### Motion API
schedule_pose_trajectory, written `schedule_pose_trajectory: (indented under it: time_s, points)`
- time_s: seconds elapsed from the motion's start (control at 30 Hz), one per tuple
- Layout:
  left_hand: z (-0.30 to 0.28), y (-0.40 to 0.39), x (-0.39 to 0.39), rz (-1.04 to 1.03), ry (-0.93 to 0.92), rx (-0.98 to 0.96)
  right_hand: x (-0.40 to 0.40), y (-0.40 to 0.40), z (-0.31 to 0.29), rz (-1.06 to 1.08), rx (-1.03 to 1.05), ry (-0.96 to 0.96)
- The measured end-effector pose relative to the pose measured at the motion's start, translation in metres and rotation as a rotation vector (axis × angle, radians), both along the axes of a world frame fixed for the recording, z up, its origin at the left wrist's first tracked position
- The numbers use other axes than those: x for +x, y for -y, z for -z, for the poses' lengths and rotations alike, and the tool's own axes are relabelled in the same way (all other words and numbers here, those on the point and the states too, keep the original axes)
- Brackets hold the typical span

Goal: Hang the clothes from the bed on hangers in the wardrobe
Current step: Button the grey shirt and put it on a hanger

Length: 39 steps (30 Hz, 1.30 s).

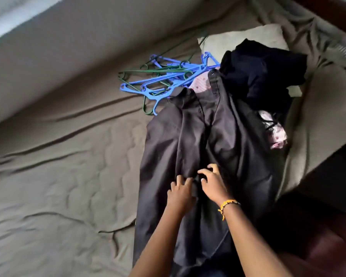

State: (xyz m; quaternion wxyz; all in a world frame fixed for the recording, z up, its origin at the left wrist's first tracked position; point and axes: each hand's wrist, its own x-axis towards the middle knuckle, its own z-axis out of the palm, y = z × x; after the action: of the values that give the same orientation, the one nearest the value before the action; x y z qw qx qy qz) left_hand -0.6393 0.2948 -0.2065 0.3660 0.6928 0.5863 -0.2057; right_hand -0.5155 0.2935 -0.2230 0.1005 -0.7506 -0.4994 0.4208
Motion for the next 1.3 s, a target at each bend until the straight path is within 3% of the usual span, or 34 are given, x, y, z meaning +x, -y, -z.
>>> schedule_pose_trajectory:
  time_s: [0.1, 0.2, 0.27, 0.4, 0.5, 0.57, 0.6, 0.67, 0.77, 0.97, 1.1, 1.17, 1.23, 1.3]
  points:
    - [0.014, 0.010, 0.009, -0.092, 0.002, 0.058, 0.003, -0.002, 0.010, 0.083, 0.132, 0.109]
    - [0.021, 0.011, 0.010, -0.307, 0.165, 0.097, 0.008, -0.013, 0.012, 0.247, 0.264, 0.305]
    - [0.024, 0.008, 0.004, -0.443, 0.237, 0.110, 0.017, -0.021, 0.018, 0.346, 0.231, 0.381]
    - [0.028, 0.008, -0.022, -0.658, 0.199, 0.224, 0.039, -0.026, 0.025, 0.665, 0.231, -0.081]
    - [0.017, 0.005, -0.022, -0.736, 0.174, 0.423, 0.052, -0.018, 0.015, 1.088, 0.305, -0.082]
    - [0.007, -0.002, 0.001, -0.576, 0.203, 0.604, 0.050, -0.017, 0.010, 1.224, 0.308, 0.009]
    - [0.005, -0.006, 0.015, -0.460, 0.212, 0.665, 0.045, -0.019, 0.007, 1.164, 0.355, 0.024]
    - [0.008, -0.016, 0.036, -0.301, 0.164, 0.653, 0.032, -0.029, 0.005, 0.815, 0.392, -0.004]
    - [0.028, -0.034, 0.032, -0.385, 0.083, 0.423, 0.022, -0.043, 0.011, 0.376, 0.169, 0.073]
    - [0.031, -0.050, -0.008, -0.875, 0.586, 0.283, 0.056, -0.038, 0.007, 0.686, 0.190, -0.038]
    - [-0.004, -0.031, 0.000, -1.270, 1.017, 0.050, 0.069, -0.021, 0.003, 0.642, 0.177, -0.030]
    - [-0.009, -0.018, -0.001, -1.370, 1.073, -0.161, 0.067, -0.017, 0.000, 0.565, 0.111, 0.051]
    - [0.001, -0.001, -0.012, -1.170, 0.819, -0.242, 0.063, -0.004, 0.000, 0.493, 0.066, 0.085]
    - [0.014, 0.015, -0.027, -0.730, 0.274, -0.116, 0.061, 0.011, 0.001, 0.549, 0.004, 0.105]
